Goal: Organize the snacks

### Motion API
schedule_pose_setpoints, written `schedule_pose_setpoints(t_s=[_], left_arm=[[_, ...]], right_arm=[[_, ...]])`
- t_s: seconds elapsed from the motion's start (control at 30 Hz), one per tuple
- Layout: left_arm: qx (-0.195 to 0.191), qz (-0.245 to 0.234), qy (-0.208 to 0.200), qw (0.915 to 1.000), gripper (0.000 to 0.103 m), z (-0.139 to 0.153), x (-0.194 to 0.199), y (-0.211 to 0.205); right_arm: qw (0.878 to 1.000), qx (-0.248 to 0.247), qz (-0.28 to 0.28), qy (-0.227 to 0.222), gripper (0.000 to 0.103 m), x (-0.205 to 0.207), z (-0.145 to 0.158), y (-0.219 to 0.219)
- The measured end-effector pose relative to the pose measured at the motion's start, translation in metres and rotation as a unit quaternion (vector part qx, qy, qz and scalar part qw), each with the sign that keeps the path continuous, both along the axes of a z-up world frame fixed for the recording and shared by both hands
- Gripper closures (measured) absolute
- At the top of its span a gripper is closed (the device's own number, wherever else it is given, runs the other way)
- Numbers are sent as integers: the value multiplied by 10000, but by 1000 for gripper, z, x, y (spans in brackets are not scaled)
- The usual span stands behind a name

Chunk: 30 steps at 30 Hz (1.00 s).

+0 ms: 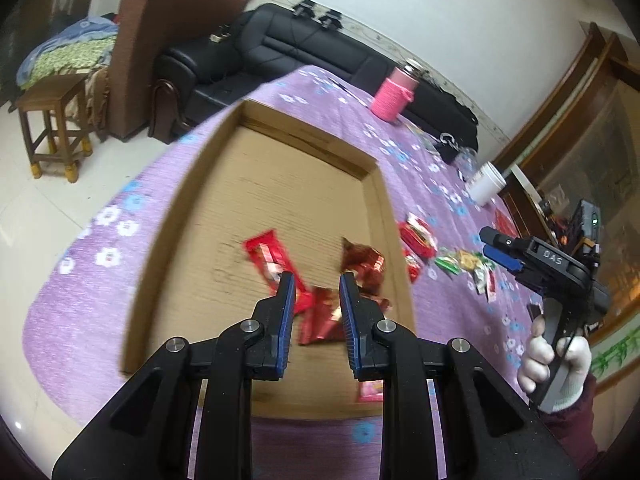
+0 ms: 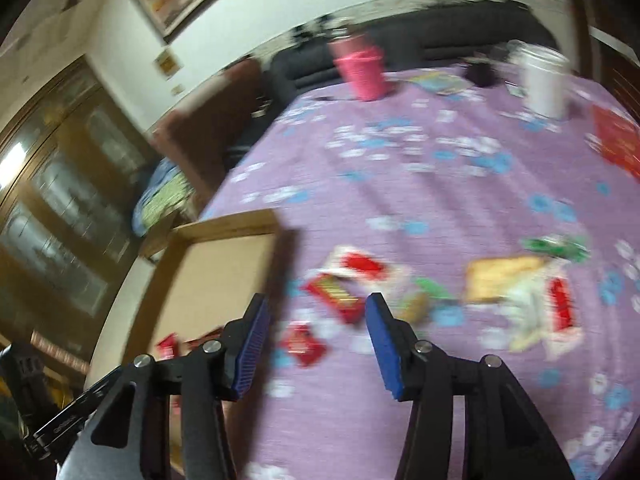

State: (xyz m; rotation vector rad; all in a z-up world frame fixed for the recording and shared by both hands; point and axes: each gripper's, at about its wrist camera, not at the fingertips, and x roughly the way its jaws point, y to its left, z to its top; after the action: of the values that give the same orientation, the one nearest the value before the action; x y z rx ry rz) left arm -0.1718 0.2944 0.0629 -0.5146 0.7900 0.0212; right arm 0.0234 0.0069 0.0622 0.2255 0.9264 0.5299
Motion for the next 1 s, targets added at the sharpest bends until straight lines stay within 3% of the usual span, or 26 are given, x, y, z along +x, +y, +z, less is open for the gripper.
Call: schedule_pose_setpoints(t_s=[0.17, 0.47, 0.63, 0.7, 0.73, 1.0], left_arm=[[75, -420, 95, 9990, 82, -2, 14, -32], [330, -1003, 174, 9943, 82, 2, 30, -83], [456, -1187, 256, 9916, 82, -1, 41, -102], [521, -1241, 295, 9905, 82, -2, 46, -109], [554, -1274, 314, 9898, 82, -2, 49, -113], [873, -1568, 400, 9830, 82, -7, 76, -147]], right_arm=[[9995, -124, -227, 194, 50, 12, -22, -28], [9974, -297, -345, 554, 49, 41, -59, -18], [9967, -502, -486, 412, 49, 49, -63, -5], [9961, -674, -484, 293, 58, 49, -63, -2], [9955, -757, -507, 268, 73, 49, -64, -1], [9973, -609, -365, 195, 73, 38, -65, -17]])
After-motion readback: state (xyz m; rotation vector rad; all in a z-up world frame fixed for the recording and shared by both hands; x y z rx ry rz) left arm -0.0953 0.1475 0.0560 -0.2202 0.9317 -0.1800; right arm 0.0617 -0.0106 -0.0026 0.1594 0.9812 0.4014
